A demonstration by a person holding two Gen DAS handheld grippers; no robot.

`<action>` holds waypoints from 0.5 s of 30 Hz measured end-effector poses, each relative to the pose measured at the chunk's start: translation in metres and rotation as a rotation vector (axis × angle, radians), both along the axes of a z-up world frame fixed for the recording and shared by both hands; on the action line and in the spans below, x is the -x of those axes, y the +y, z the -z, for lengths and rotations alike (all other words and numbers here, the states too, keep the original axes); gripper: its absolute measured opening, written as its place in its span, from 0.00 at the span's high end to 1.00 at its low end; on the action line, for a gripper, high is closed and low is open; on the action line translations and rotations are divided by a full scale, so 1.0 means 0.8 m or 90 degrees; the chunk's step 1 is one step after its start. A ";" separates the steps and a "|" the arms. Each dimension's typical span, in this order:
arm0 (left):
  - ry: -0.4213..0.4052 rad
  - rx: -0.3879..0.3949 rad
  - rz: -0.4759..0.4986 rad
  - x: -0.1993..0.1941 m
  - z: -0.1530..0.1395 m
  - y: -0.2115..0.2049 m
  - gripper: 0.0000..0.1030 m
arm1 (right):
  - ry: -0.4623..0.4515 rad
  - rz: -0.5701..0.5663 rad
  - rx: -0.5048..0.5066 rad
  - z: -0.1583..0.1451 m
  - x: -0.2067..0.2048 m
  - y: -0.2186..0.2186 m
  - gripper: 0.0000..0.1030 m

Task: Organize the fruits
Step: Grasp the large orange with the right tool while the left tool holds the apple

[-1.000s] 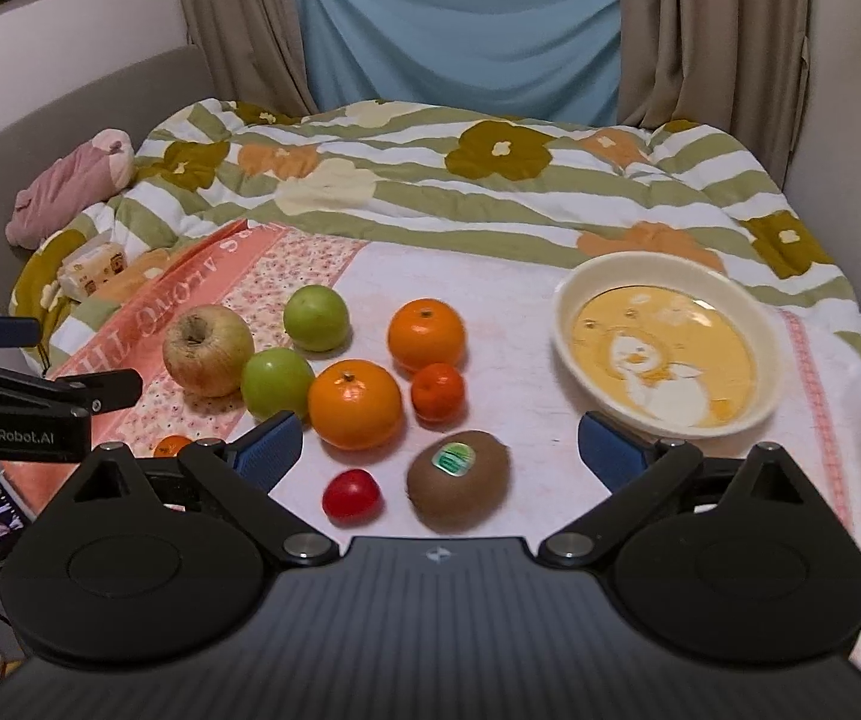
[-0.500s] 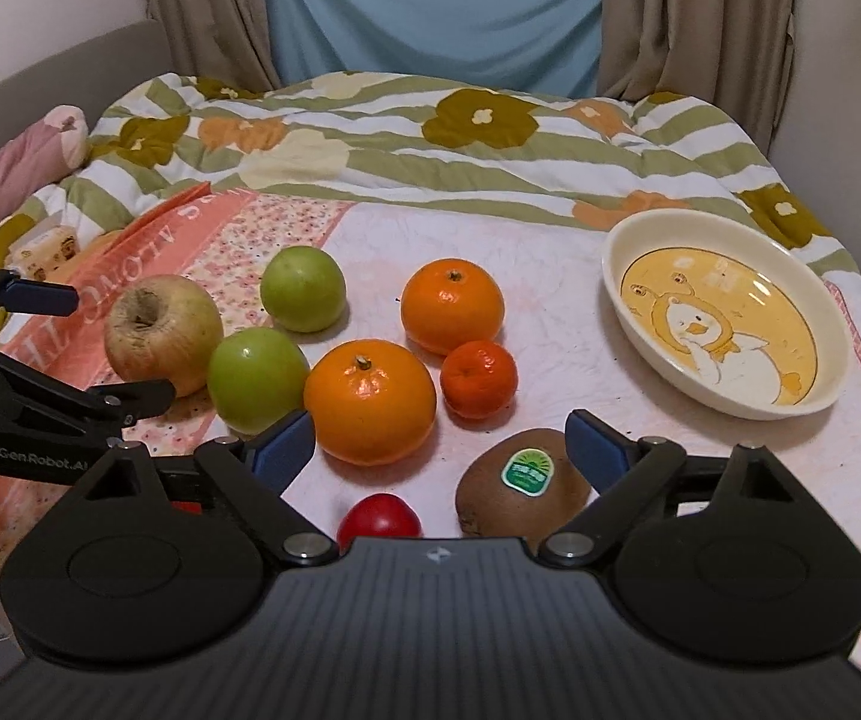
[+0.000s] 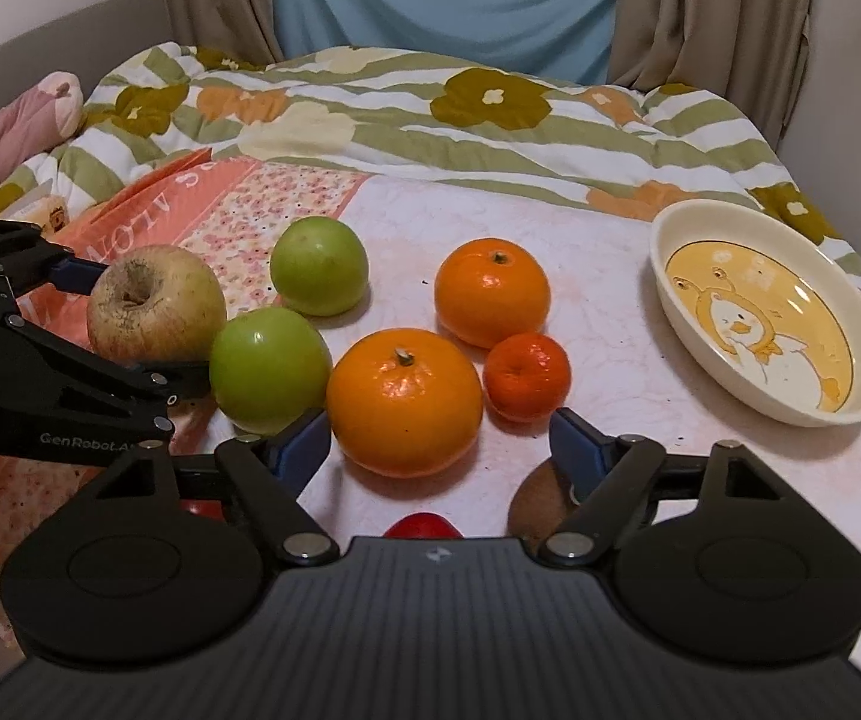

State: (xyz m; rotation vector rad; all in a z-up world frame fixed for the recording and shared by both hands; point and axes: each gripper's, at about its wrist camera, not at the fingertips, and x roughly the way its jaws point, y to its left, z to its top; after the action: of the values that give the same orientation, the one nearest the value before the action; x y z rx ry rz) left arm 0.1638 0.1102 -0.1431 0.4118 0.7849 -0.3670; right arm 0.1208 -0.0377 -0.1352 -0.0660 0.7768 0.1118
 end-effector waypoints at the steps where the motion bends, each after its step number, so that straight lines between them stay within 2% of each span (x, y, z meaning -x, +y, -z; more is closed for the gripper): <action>1: -0.005 -0.003 0.005 0.001 0.000 -0.001 0.24 | 0.001 0.001 -0.002 0.001 -0.001 0.001 0.10; 9: -0.002 0.009 0.009 0.003 0.000 0.006 0.25 | 0.008 -0.007 -0.002 0.006 -0.012 0.010 0.17; 15: 0.006 0.010 0.003 0.008 -0.002 0.012 0.25 | 0.009 -0.002 -0.016 0.008 -0.018 0.008 0.18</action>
State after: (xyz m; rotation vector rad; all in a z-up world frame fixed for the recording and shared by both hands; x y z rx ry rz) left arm 0.1577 0.1197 -0.1418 0.3972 0.7890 -0.3798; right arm 0.1350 -0.0314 -0.1415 -0.0427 0.7900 0.1244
